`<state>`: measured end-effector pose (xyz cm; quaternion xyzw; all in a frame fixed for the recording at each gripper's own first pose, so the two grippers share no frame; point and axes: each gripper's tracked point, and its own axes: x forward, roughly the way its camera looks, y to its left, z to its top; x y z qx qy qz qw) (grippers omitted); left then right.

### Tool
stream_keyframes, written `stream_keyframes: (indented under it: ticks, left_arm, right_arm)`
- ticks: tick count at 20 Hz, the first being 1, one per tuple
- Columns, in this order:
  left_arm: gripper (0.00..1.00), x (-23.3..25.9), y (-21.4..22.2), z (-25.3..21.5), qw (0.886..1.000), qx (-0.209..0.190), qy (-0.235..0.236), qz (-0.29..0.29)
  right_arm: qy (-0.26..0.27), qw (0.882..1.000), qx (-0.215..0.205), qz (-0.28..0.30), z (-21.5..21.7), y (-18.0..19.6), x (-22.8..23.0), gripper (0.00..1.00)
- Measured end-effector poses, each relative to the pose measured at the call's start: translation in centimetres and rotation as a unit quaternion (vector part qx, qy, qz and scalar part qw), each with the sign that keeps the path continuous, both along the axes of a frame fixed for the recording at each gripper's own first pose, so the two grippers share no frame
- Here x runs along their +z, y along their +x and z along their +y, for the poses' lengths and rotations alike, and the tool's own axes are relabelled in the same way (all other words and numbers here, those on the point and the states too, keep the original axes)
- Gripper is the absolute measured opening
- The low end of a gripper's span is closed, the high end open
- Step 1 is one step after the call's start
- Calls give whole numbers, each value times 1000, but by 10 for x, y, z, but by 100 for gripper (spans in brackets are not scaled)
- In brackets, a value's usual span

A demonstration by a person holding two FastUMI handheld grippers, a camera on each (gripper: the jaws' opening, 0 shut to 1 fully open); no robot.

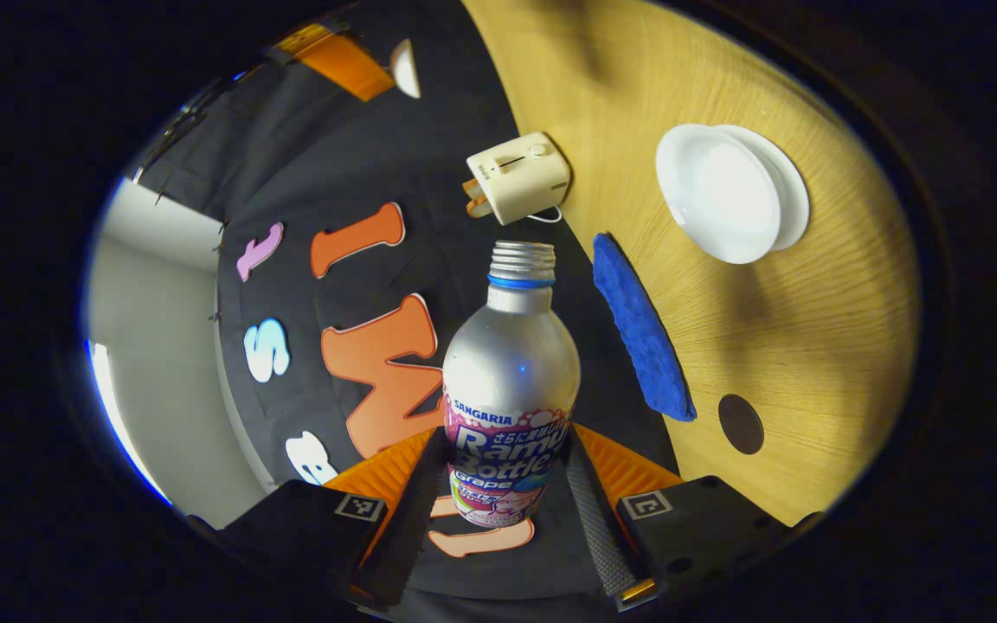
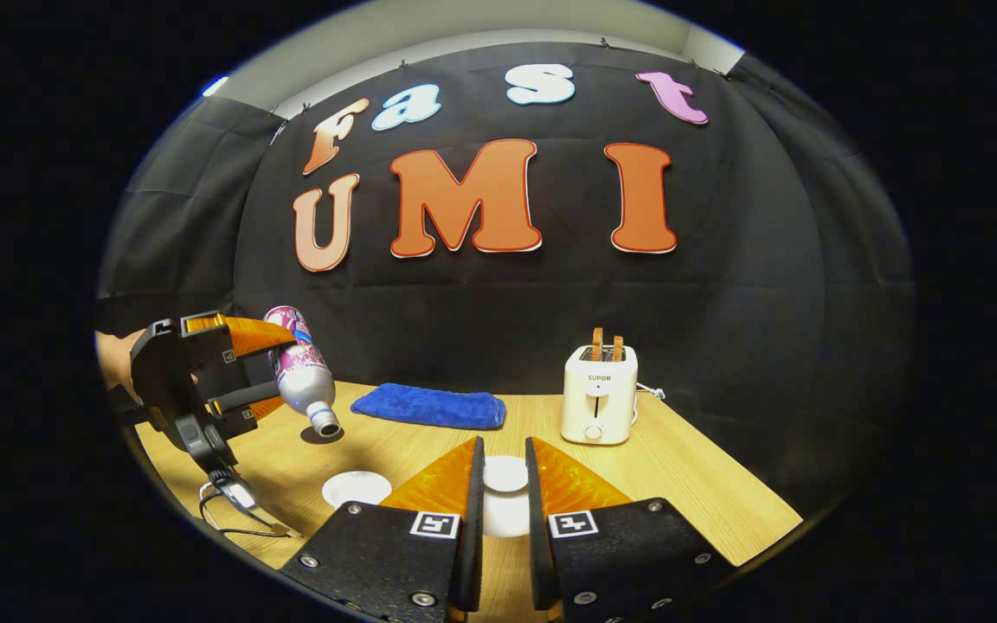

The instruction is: Open the teacup lid with one hand, grasp the water bottle and pour water into the teacup with the other hand; after pouring, place the water bottle on the coaster and then close the teacup lid.

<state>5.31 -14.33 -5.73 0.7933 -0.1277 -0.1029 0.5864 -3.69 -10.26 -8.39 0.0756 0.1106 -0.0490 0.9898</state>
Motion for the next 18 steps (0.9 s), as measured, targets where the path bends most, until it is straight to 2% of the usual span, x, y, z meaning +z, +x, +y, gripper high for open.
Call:
stream_keyframes:
  ticks: [1,2,3,6,8,9,12,14,16,18]
  left_arm:
    - [80,6,4,4,1000,4,-31,1]
    - [87,13,6,10,998,7,-63,2]
    - [83,18,9,14,996,10,-92,1]
    - [83,28,17,33,985,21,-171,-3]
    - [83,40,18,36,977,-1,-211,-28]
    - [80,45,18,39,971,-6,-237,-37]
    - [79,58,18,54,942,-13,-331,-46]
    - [83,70,23,65,920,-12,-389,-49]
    - [83,73,30,78,891,-2,-452,-42]
    - [83,73,37,99,855,19,-517,-32]
  right_arm:
    - [0,1000,2,0,2,1,1,23]
    - [-1,1000,4,0,1,-1,-2,23]
    - [-3,1000,6,-1,3,-1,0,23]
    - [-10,1000,15,-5,15,0,7,23]
    - [-16,1000,24,-7,29,9,13,23]
    - [-21,999,29,-8,33,12,14,23]
    - [-34,999,40,-9,47,20,17,23]
    - [-39,998,48,-7,58,24,17,23]
    - [-45,997,54,-6,67,28,17,23]
    - [-53,997,60,-3,76,35,16,23]
